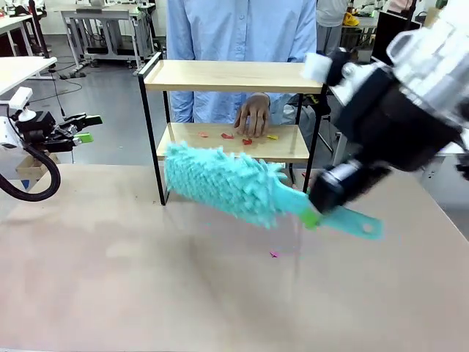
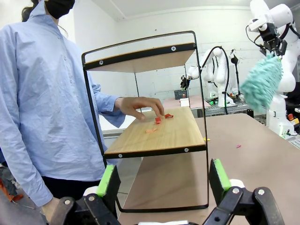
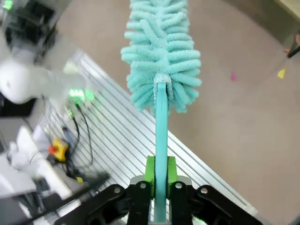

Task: Clean the shelf.
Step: Clean the specific section of the Shelf indicated by the human with the Duster.

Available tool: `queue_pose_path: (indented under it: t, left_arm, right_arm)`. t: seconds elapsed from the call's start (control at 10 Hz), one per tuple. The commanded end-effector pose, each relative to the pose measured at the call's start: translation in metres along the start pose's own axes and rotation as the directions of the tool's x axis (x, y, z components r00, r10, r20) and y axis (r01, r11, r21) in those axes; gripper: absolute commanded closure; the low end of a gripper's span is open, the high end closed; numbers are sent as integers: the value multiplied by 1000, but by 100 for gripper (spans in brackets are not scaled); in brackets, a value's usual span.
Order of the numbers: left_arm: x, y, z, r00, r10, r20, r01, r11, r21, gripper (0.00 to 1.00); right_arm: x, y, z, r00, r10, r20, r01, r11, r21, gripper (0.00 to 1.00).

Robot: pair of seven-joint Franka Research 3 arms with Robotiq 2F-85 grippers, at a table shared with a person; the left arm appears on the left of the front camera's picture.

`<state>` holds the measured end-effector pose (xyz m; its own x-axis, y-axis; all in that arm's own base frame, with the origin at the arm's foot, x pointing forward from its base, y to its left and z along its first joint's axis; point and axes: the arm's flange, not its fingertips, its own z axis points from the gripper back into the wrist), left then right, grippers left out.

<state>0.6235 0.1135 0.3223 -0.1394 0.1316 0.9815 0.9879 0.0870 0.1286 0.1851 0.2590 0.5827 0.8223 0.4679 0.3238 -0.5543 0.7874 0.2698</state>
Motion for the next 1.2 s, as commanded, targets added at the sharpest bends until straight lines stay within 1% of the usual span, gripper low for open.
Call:
queue_pose_path:
  t: [0.0,0.2,0.3,0.4,0.5,0.9,1.0,1.1]
  left_arm:
    - [3,0,0,1000,-9,-2,9,1000,1,0]
    - [3,0,0,1000,-9,-2,9,1000,1,0]
    - [3,0,0,1000,-9,-2,9,1000,1,0]
    - [3,0,0,1000,-9,-2,9,1000,1,0]
    - [3,0,0,1000,-9,-2,9,1000,1,0]
    - [3,0,0,1000,-9,-2,9,1000,1,0]
    - [3,0,0,1000,-9,-2,9,1000,1,0]
    - [3,0,0,1000,-9,-2,9,1000,1,0]
  right_arm:
    - [37,28,-16,963,-232,134,237,971,-20,87]
    - [66,51,-35,912,-327,249,357,931,-83,87]
    - [79,52,-44,891,-358,277,390,919,-66,87]
    - [86,49,-47,870,-403,286,407,912,47,87]
    - [61,47,-36,917,-328,226,342,939,-24,87]
    - [61,47,-36,917,-328,226,342,939,-24,87]
    - [65,49,-42,918,-328,221,341,940,-23,87]
    - [98,63,-62,881,-398,257,426,903,-62,87]
